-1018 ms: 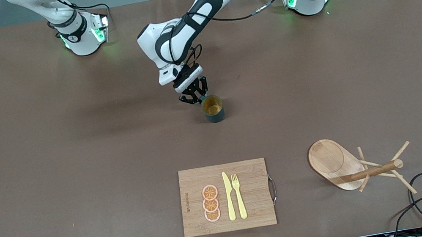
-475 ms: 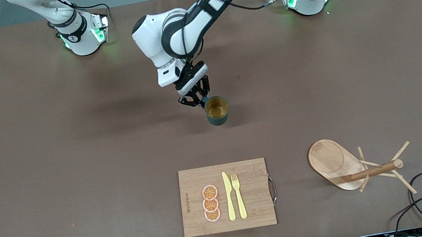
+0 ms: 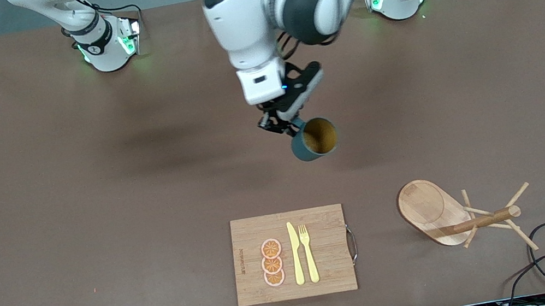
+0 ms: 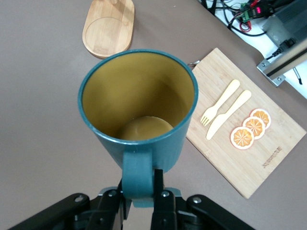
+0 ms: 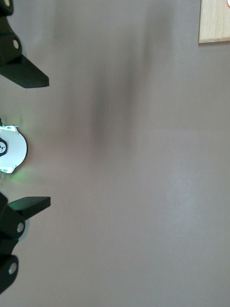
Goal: Pass cup and hang on rack
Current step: 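Lift the mug with the left gripper and carry it toward the rack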
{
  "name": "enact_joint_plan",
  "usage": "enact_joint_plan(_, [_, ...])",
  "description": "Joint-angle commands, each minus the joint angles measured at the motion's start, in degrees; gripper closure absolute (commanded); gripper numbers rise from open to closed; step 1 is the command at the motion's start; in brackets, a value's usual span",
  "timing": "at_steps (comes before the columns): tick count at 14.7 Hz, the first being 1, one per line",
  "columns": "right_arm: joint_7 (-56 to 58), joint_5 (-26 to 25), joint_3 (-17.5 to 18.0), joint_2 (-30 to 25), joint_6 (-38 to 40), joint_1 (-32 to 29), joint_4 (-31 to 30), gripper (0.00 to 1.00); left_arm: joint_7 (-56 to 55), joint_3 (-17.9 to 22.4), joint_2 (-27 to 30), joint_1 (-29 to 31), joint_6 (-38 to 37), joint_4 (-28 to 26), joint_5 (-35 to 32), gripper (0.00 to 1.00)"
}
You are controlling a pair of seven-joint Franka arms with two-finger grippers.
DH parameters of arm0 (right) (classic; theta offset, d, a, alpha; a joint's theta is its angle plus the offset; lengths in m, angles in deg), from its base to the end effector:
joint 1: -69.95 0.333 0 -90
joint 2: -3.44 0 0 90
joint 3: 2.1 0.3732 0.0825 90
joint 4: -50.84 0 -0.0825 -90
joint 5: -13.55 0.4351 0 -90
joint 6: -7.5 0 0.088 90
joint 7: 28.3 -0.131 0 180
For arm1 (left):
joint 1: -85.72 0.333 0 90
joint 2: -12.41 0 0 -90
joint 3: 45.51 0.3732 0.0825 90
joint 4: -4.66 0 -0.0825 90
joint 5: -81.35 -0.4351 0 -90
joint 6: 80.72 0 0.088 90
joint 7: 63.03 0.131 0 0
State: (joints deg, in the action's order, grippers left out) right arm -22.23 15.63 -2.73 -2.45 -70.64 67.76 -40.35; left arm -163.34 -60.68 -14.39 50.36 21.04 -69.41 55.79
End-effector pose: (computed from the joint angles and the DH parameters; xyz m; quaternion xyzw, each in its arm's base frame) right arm 0.5412 -0.0217 0.6897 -0.9974 -0.0310 0.0608 0.0233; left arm 0.5606 -0.5385 0.5129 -0.9066 -0.3904 -0.1580 0.0259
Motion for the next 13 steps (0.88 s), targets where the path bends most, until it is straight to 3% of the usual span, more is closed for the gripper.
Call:
enact_joint_plan(1, [-0.7, 0.1, -0.2, -1.9, -0.6, 0.0, -1.9, 0.0, 5.5, -0.5, 5.2, 5.8, 0.0, -2.0, 7.4, 0.9])
enact_joint_plan(6, [-0.7, 0.1, -0.2, -1.9, -2.2, 0.0, -1.9, 0.0, 14.2, -0.5, 8.9, 16.0, 0.0, -2.0, 20.6, 0.9])
enact_joint_plan(13, [-0.8, 0.1, -0.4, -2.2, -3.2, -0.1, -2.1, 0.0, 24.0, -0.4, 8.3, 29.3, 0.4, -2.0, 40.0, 0.89])
